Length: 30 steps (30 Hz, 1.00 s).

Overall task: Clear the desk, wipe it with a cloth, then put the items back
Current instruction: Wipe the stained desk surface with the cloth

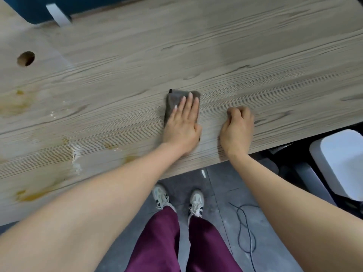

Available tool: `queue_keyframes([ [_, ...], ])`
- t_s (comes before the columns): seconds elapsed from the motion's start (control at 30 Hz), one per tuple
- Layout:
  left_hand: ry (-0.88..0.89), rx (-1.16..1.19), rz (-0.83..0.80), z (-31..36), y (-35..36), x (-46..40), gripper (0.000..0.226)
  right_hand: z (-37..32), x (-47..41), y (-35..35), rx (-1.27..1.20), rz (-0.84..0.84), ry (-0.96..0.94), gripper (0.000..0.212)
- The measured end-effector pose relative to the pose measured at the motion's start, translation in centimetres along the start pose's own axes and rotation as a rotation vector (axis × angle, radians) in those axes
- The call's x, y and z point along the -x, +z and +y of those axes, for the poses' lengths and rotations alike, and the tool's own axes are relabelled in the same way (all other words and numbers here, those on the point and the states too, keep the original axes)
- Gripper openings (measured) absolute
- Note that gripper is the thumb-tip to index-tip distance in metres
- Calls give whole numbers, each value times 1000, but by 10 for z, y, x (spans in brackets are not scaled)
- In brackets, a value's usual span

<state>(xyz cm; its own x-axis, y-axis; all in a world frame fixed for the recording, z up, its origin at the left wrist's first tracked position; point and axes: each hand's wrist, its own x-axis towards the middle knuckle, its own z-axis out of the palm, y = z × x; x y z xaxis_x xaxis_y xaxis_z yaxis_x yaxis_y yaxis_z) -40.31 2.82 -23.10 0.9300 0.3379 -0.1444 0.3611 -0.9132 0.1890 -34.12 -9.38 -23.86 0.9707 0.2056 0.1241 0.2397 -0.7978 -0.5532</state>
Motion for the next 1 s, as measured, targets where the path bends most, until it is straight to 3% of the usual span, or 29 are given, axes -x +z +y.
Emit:
queue_keyframes([
  [0.13,262,-10,-73,6,0,-2,68,13,-7,-10,21,6,14,31],
  [0.2,151,-10,-27,-5,-3,-20,70,23,-9,-17,34,9,64,32],
  [0.27,-99,12,22,-6,-6,-36,74,34,-8,-24,42,29,107,32],
  [0.33,-193,25,22,9,-5,-38,75,43,-6,-30,51,45,128,31],
  [0.5,94,27,-50,63,10,3,73,41,1,-31,23,36,133,31],
  [0.6,194,8,-79,53,8,10,74,30,6,-22,22,19,98,32],
  [0.67,109,6,-54,16,2,12,74,17,14,-12,7,9,53,31],
  [0.87,-367,8,32,-91,-16,29,72,-34,46,18,-24,-83,-83,31],
  [0.93,-394,23,57,-73,-12,36,71,-42,57,25,-30,-92,-119,31],
  [1.0,-270,17,62,-34,3,50,71,-42,60,28,-39,-75,-127,29],
])
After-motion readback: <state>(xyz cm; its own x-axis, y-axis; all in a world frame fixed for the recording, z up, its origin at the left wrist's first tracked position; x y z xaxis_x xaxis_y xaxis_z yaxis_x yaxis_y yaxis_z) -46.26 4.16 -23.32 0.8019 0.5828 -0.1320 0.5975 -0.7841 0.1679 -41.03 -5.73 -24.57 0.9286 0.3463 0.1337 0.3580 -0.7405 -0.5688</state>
